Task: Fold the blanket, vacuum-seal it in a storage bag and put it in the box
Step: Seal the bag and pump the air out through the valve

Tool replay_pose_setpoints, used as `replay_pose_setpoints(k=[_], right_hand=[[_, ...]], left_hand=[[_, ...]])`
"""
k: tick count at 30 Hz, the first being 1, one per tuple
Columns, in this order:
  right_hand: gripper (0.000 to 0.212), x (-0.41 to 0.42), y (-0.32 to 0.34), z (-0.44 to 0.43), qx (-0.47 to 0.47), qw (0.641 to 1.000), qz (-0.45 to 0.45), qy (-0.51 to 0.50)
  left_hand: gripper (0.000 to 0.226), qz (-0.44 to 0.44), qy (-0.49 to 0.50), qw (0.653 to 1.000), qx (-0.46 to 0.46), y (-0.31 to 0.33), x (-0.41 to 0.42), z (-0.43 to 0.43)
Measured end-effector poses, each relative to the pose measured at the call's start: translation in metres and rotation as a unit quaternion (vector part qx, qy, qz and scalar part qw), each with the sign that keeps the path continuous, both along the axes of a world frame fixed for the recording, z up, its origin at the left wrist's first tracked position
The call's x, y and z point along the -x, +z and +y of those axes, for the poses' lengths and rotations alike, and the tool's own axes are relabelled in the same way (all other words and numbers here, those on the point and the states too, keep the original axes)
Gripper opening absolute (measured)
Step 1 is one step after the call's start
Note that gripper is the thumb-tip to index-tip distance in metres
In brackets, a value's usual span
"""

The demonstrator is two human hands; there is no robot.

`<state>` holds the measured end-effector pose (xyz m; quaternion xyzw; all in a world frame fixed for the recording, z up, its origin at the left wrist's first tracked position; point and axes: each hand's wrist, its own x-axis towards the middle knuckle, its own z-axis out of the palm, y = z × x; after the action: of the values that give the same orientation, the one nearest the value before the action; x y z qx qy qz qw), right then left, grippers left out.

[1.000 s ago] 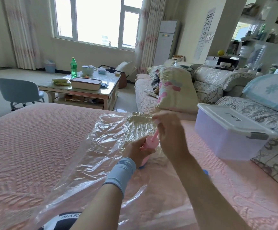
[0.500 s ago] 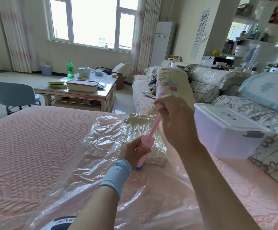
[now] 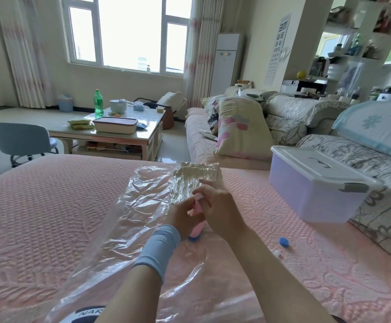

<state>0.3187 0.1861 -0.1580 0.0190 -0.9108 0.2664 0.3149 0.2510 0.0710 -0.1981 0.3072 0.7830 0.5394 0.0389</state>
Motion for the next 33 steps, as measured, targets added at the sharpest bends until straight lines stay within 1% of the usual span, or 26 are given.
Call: replay_pose_setpoints(k=[1, 2, 3, 5, 6, 7, 9, 11, 12, 13, 14, 15, 16, 17, 18, 20, 21, 23, 24, 25, 29, 31, 33], right_hand=[[0.031, 0.002, -0.001, 0.002, 0.021, 1.000, -0.013, 0.001], [0.045, 0.003, -0.004, 0.005, 0.040, 0.999, -0.028, 0.007], [0.063, 0.004, -0.008, 0.007, 0.060, 0.997, -0.041, 0.019], [0.094, 0.005, -0.013, 0.010, 0.119, 0.990, -0.054, 0.053], [0.102, 0.005, -0.014, 0.013, 0.158, 0.983, -0.057, 0.068], [0.105, 0.007, -0.017, 0.014, 0.200, 0.975, -0.058, 0.076], [0.102, 0.012, -0.018, 0.016, 0.255, 0.961, -0.074, 0.074], [0.095, 0.018, -0.020, 0.015, 0.301, 0.945, -0.099, 0.077], [0.092, 0.020, -0.022, 0.012, 0.318, 0.939, -0.105, 0.083], [0.085, 0.022, -0.024, 0.010, 0.321, 0.937, -0.106, 0.086], [0.074, 0.024, -0.025, 0.009, 0.308, 0.942, -0.104, 0.085], [0.060, 0.027, -0.026, 0.005, 0.286, 0.949, -0.100, 0.082], [0.048, 0.027, -0.026, 0.003, 0.264, 0.956, -0.098, 0.079], [0.043, 0.028, -0.026, 0.000, 0.254, 0.959, -0.098, 0.080], [0.045, 0.030, -0.026, -0.003, 0.250, 0.960, -0.097, 0.080], [0.058, 0.032, -0.024, -0.007, 0.225, 0.968, -0.086, 0.070], [0.062, 0.033, -0.024, -0.008, 0.207, 0.973, -0.079, 0.067], [0.058, 0.036, -0.026, -0.008, 0.188, 0.977, -0.077, 0.067], [0.054, 0.038, -0.027, -0.007, 0.181, 0.978, -0.078, 0.065], [0.053, 0.039, -0.029, -0.006, 0.173, 0.980, -0.079, 0.062], [0.054, 0.042, -0.033, -0.003, 0.153, 0.983, -0.089, 0.057], [0.054, 0.043, -0.035, -0.004, 0.150, 0.983, -0.090, 0.057], [0.053, 0.044, -0.036, -0.004, 0.147, 0.983, -0.093, 0.052]], left_hand=[[0.014, -0.015, -0.016, 1.000, -0.001, 0.004, 0.000, -0.002], [0.015, -0.031, -0.030, 0.999, -0.004, 0.009, -0.001, -0.004], [0.020, -0.049, -0.042, 0.998, -0.017, 0.015, 0.000, -0.007], [0.040, -0.085, -0.041, 0.993, -0.068, 0.029, 0.002, -0.012], [0.047, -0.086, -0.023, 0.992, -0.091, 0.037, 0.003, -0.015], [0.049, -0.069, -0.006, 0.992, -0.105, 0.045, 0.005, -0.018], [0.042, -0.007, 0.011, 0.995, -0.097, 0.056, 0.003, -0.022], [0.027, 0.074, 0.025, 0.997, -0.024, 0.061, -0.001, -0.023], [0.025, 0.101, 0.041, 0.994, 0.015, 0.062, 0.000, -0.023], [0.028, 0.118, 0.056, 0.990, 0.046, 0.062, -0.001, -0.023], [0.028, 0.145, 0.067, 0.983, 0.086, 0.062, 0.001, -0.022], [0.025, 0.174, 0.076, 0.973, 0.132, 0.061, 0.005, -0.023], [0.021, 0.228, 0.079, 0.952, 0.188, 0.061, 0.006, -0.022], [0.019, 0.250, 0.080, 0.942, 0.211, 0.061, 0.006, -0.021], [0.018, 0.276, 0.082, 0.931, 0.223, 0.061, 0.009, -0.022], [0.015, 0.301, 0.113, 0.926, 0.196, 0.065, 0.010, -0.025], [0.015, 0.317, 0.126, 0.918, 0.201, 0.066, 0.011, -0.027], [0.016, 0.331, 0.160, 0.909, 0.198, 0.073, 0.008, -0.029], [0.016, 0.332, 0.172, 0.909, 0.184, 0.077, 0.006, -0.031], [0.016, 0.354, 0.182, 0.902, 0.167, 0.083, 0.002, -0.034], [0.018, 0.418, 0.242, 0.872, 0.083, 0.119, -0.004, -0.052], [0.019, 0.426, 0.286, 0.858, 0.030, 0.137, -0.004, -0.064], [0.018, 0.428, 0.299, 0.853, -0.014, 0.145, -0.004, -0.070]])
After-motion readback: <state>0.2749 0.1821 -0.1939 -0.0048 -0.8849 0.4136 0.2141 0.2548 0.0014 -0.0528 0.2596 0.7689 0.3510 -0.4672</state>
